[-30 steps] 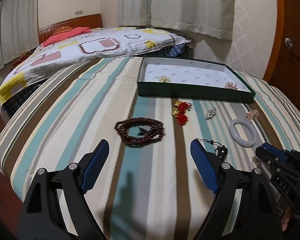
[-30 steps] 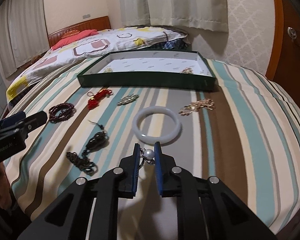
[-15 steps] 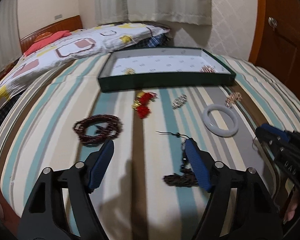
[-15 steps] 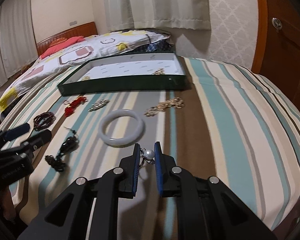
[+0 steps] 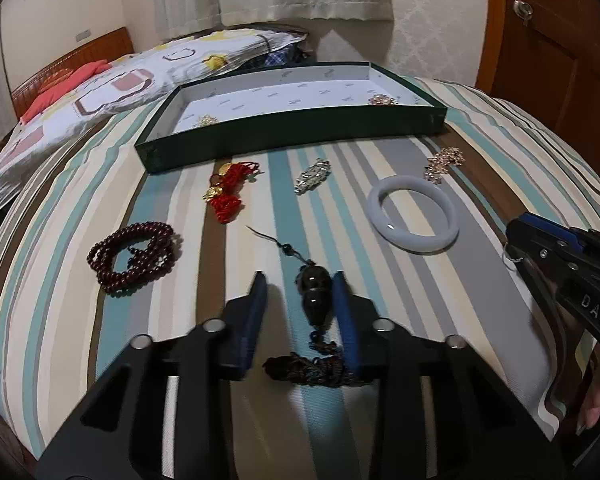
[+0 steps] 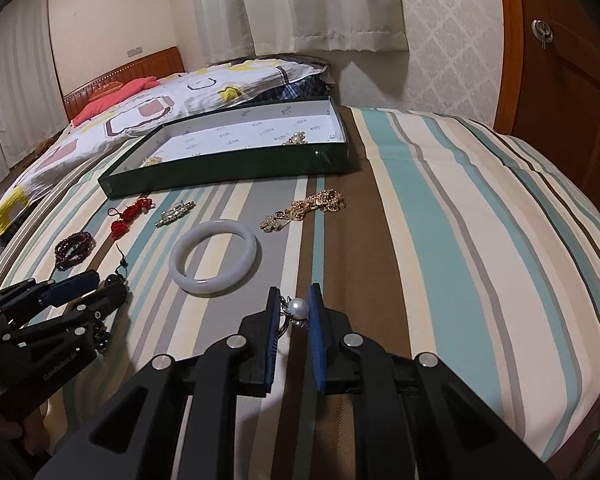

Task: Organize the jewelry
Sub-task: 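Grasp the pearl ring with the right tool while the left tool grasps the black pendant, then carry the ring and pendant into the tray and open both tools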

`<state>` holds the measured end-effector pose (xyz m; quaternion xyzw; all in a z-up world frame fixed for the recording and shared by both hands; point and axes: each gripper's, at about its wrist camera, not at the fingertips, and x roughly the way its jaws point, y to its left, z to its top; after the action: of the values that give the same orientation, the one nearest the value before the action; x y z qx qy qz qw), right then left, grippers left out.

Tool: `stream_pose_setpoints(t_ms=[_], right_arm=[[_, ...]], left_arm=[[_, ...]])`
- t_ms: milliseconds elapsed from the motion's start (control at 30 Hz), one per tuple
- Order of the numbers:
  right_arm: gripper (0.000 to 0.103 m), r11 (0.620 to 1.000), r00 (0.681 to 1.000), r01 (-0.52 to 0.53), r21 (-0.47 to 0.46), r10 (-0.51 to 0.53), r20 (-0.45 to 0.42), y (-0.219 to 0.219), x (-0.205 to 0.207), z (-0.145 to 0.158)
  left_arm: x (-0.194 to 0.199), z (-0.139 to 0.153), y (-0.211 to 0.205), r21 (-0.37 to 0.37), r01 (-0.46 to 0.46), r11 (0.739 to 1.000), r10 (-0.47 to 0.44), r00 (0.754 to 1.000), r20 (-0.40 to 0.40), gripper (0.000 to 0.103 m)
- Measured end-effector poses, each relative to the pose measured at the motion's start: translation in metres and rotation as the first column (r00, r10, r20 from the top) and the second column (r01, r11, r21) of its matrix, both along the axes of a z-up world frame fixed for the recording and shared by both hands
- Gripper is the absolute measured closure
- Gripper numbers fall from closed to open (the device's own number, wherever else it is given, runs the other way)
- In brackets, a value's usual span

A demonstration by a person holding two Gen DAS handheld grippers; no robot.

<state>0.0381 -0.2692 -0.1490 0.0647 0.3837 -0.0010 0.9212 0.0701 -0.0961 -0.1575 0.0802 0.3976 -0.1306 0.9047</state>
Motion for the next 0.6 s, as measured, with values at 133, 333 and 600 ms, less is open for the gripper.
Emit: stream_pose_setpoints(t_ms=[133, 333, 600], right_arm=[[0.088, 1.0, 1.0, 0.0, -0.001, 0.0, 0.0, 0.0, 0.0, 0.0], [0.088, 1.0, 1.0, -0.005, -0.006, 0.005, 0.001, 0.002, 0.0, -0.001], [0.088, 1.0, 1.0, -0.011, -0.012, 0.011, 0.011, 0.006, 0.0, 0.004]], left_arm=[[-0.001, 0.0, -0.003, 0.005, 0.017, 1.0, -0.017, 1.0, 0.008, 0.086], [-0.001, 0.001, 0.002, -0.007, 0.005, 1.0, -0.005, 1.0, 0.01, 0.086], [-0.001, 0.012, 0.008, -0.027, -0.006, 1.0, 0.007, 0.999, 0.042, 0.086]])
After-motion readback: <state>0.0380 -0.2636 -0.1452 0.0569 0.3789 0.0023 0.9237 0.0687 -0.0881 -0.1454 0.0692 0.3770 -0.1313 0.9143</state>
